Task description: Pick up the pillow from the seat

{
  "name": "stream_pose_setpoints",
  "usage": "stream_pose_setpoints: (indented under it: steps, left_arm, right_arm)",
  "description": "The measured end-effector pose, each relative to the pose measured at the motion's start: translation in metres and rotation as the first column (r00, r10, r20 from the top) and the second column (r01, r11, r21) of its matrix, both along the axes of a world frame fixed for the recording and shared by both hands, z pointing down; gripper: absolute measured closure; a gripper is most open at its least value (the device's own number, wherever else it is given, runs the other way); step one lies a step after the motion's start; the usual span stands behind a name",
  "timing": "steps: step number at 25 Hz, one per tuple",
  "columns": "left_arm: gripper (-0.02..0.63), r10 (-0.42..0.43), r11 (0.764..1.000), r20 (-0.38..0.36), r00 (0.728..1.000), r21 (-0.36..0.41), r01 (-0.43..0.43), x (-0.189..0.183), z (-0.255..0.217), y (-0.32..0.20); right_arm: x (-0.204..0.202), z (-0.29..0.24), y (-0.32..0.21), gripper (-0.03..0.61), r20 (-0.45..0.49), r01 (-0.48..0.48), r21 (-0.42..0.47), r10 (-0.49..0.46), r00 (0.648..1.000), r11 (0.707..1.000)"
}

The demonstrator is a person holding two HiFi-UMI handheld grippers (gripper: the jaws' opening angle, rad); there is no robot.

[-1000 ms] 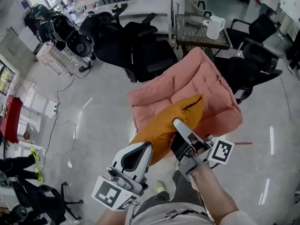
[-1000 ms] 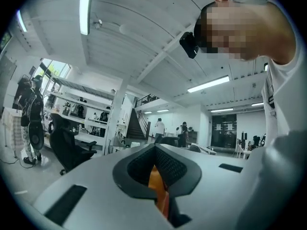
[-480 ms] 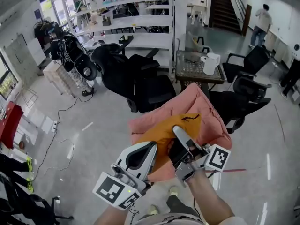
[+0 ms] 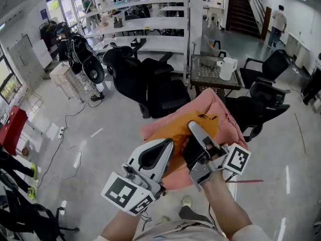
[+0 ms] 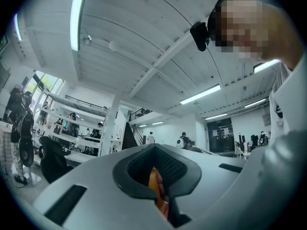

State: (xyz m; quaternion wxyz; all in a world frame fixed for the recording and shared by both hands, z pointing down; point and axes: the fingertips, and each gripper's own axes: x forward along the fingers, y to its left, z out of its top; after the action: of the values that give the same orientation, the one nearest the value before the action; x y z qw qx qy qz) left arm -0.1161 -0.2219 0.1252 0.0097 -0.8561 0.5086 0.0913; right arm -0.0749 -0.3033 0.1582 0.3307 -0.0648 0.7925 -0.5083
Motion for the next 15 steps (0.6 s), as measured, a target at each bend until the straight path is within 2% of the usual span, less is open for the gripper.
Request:
stream_pose_setpoints:
  steps: [15]
  left_arm:
    - [0.603, -0.015, 0.999, -0.001, 1.000, -0.043, 0.015, -0.008, 0.013, 0.003]
  right_arm:
    - [-0.010, 0.019, 0.013, 0.546, -0.049, -0.007, -0.017, 0.006, 0.999, 1.000]
